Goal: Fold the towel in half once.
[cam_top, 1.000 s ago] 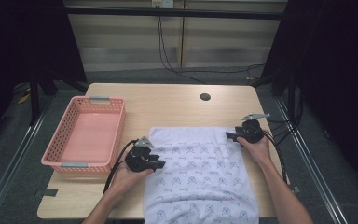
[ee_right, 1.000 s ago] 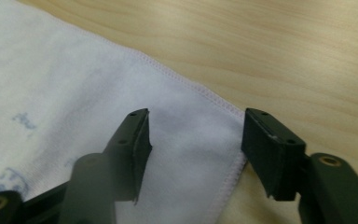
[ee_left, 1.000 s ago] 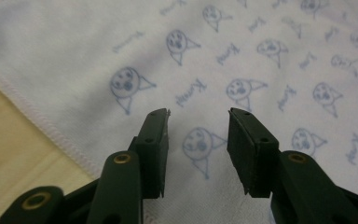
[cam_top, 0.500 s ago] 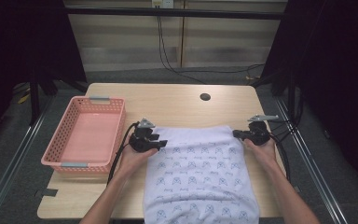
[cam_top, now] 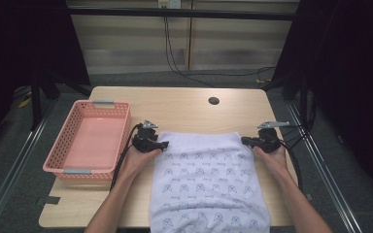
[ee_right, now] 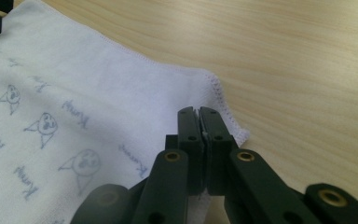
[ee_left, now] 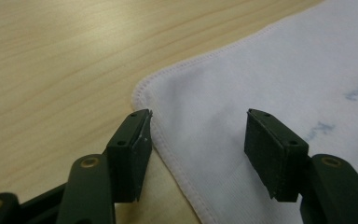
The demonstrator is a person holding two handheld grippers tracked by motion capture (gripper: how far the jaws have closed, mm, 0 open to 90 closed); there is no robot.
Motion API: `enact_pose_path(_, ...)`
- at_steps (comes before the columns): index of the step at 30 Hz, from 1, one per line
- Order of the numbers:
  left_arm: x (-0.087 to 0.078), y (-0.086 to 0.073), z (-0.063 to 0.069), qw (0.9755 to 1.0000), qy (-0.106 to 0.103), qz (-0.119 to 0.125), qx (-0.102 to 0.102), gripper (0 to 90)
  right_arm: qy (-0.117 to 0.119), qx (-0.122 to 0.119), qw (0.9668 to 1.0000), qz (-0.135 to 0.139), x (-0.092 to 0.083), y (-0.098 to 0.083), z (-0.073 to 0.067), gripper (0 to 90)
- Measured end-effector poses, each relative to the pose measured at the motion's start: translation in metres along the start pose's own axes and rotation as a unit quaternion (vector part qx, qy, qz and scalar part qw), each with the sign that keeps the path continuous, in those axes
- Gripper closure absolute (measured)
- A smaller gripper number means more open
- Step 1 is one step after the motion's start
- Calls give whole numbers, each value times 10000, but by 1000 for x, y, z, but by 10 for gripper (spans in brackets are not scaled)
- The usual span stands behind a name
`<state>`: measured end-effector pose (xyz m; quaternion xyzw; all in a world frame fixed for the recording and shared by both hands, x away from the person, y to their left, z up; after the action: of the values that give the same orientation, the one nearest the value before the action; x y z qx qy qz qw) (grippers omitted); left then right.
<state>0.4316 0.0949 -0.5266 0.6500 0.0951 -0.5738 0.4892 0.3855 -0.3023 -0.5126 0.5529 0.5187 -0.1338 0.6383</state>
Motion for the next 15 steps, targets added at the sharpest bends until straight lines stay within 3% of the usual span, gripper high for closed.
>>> enact_pose_path(2, 2, 2, 1, 9999, -67, -8, 100, 432, 13, -9, 10000, -3, 1, 1, -1, 883)
enact_pose_path(3, 2, 3, 1, 9999, -61, -6, 151, 500, 34, -29, 10000, 7, 1, 1, -1, 883)
enact_pose_path(4, 2, 2, 4, 9995, -231, -52, 210, 577, 48, -20, 10000, 16, 1, 2, -2, 883)
enact_pose_path(5, 2, 2, 5, 9993, -298, -53, 205, 705, 76, -30, 10000, 36, 1, 2, -2, 884)
enact_pose_path(7, 0, 2, 6, 9993, -294, -114, 224, 849, 109, -16, 9999, 51, 0, 4, -3, 884)
enact_pose_path(12, -16, 10, 11, 9979, -592, 256, 64, 869, 314, 77, 9992, 222, -9, 9, -4, 886)
enact_pose_path(14, -28, 18, 14, 9967, -686, 422, 78, 869, 395, 112, 9984, 387, -16, 14, -5, 886)
enact_pose_path(15, -33, 21, 14, 9966, -684, 425, 195, 870, 437, 125, 9979, 469, -21, 17, -5, 886)
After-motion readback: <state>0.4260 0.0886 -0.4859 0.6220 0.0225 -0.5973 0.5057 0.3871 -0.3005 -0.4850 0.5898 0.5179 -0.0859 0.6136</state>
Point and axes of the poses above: each handheld gripper's, and its own axes: x roughly forward along the jaws, y roughly out of its top, z roughly to its right, the point moved 3 cm from there along x, roughly forward along the jaws, and after that the axes turned 15 degrees about -z, right-handed, at the moved point
